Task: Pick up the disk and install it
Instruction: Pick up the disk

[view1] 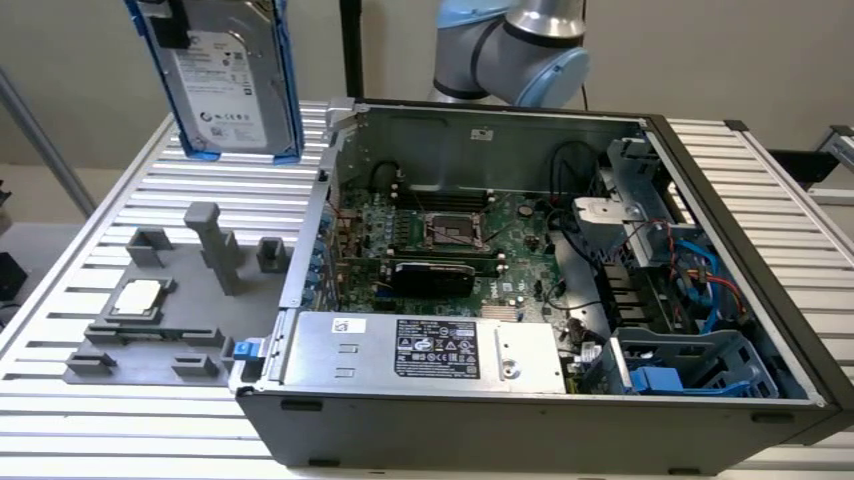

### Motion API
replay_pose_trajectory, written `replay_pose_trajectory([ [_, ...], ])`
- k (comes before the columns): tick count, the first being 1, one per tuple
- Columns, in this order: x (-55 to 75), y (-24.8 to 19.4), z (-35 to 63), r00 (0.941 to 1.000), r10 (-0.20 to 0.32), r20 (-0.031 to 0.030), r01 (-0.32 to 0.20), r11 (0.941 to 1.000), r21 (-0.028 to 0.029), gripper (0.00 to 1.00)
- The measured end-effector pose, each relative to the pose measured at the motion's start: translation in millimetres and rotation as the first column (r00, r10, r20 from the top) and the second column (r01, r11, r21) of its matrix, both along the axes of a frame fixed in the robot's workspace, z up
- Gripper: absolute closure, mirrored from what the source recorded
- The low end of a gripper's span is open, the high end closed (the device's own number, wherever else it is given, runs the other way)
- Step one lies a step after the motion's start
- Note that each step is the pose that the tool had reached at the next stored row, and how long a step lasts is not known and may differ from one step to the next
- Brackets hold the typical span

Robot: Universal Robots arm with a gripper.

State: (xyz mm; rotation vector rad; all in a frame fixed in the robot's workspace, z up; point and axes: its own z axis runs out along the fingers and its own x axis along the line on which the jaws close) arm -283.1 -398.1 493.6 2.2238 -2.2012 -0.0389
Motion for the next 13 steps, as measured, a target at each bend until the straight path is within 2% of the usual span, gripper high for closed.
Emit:
replay_pose_trajectory([
  [6,27.1,-9.6,7.0,1.0000,0.000,-0.0008,0.000,1.0000,0.0001,1.00],
  [13,59.3,-20.1,10.3,1.0000,0.000,-0.0015,0.000,1.0000,0.0000,1.00],
])
